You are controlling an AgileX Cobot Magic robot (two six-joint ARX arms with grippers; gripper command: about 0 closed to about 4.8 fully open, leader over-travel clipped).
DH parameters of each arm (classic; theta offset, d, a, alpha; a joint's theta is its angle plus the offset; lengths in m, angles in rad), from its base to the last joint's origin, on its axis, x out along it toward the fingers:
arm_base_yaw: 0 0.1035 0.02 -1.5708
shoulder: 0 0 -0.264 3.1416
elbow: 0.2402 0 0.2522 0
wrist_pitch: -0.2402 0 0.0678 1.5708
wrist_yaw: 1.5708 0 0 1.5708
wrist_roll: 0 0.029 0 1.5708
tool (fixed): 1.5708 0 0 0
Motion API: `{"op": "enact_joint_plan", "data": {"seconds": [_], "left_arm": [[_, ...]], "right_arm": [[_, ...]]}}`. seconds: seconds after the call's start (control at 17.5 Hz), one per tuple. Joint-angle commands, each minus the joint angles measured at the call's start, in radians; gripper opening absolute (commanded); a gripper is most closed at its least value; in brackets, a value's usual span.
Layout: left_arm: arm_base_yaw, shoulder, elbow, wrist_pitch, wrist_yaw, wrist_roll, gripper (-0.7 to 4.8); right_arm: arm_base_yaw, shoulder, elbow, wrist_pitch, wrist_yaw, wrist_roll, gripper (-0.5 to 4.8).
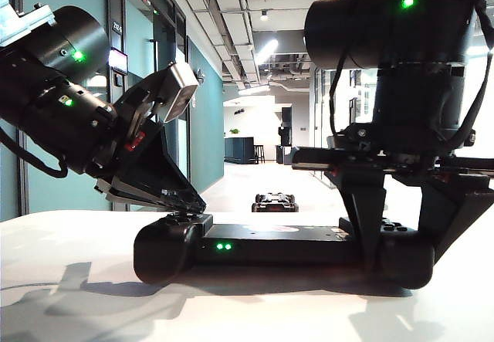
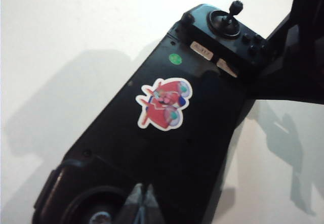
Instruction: Push the left joystick on the remote control sitting on the white table forward to make the robot dog walk in a straight line until it approaches the door.
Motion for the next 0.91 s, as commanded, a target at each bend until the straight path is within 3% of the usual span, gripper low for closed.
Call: {"op": "enact_joint_plan", "data": {"seconds": [0.06, 0.91], "left_arm": [[0.002, -0.001, 0.001, 0.024, -0.014, 0.000, -0.06], [0.002, 0.008, 0.001, 0.059, -0.032, -0.016, -0.06]], "right_arm": [[0.002, -0.004, 0.004, 0.002, -0.012, 0.000, 1.44], [0.002, -0.004, 0.004, -0.001, -0.015, -0.014, 1.44]]}}
